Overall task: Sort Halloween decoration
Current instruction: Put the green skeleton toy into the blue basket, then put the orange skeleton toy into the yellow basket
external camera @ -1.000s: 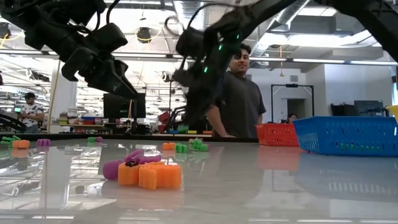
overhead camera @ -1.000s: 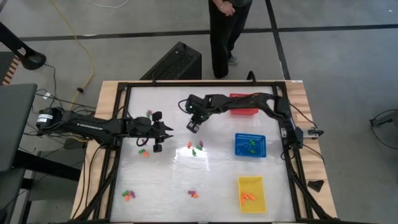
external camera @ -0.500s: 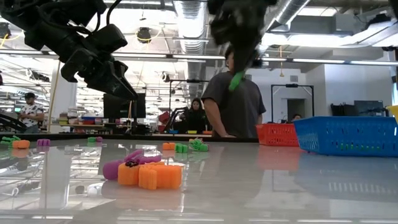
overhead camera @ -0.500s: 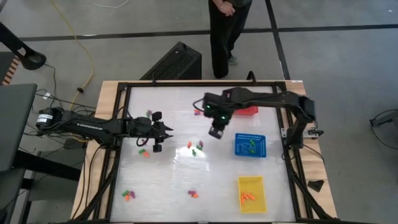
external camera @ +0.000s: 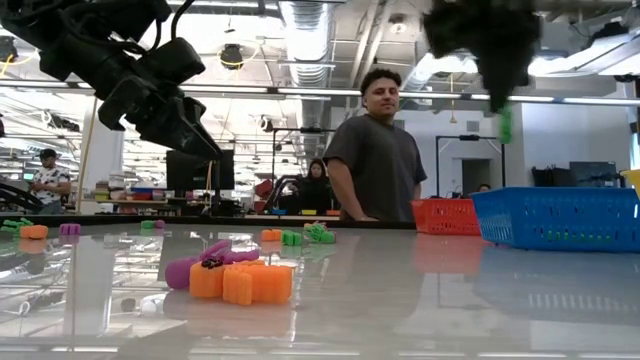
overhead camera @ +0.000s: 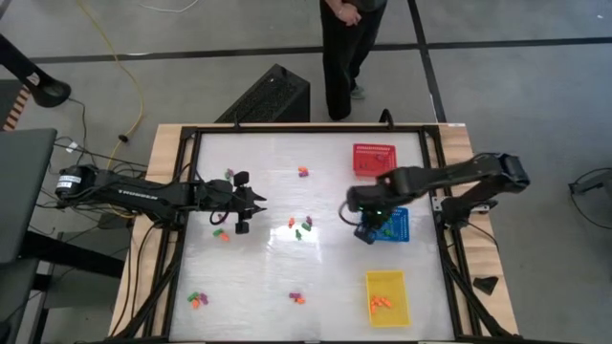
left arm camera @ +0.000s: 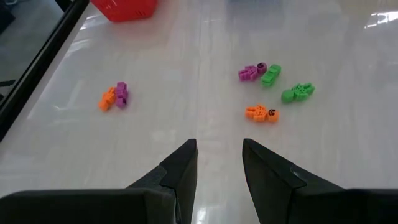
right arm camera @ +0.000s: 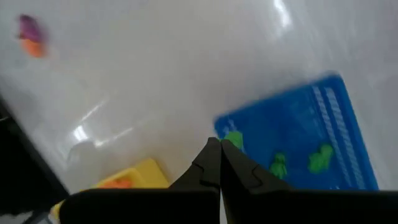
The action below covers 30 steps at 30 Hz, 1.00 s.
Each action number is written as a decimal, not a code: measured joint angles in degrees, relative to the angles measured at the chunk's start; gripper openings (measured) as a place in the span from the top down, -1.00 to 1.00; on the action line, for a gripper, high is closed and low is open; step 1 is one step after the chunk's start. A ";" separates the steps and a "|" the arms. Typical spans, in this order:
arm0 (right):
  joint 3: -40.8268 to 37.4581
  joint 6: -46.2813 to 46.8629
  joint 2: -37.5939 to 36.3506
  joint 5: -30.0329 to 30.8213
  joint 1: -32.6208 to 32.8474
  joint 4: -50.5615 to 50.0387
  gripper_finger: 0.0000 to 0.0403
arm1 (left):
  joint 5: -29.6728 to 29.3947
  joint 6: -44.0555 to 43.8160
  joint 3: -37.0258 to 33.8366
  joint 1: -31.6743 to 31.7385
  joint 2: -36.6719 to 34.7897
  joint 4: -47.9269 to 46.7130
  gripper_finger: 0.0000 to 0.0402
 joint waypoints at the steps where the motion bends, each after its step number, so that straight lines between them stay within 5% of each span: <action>1: -1.70 1.79 -1.31 0.75 0.53 0.07 0.89 | 0.00 -0.02 0.00 0.00 0.00 0.18 0.41; 19: -23.86 8.00 -4.98 5.91 -2.06 14.78 0.89 | 0.00 1.60 0.00 0.02 0.00 2.96 0.41; 30: -27.14 8.12 -4.95 5.82 -3.90 18.56 0.89 | 0.00 1.62 0.00 0.02 0.00 2.97 0.41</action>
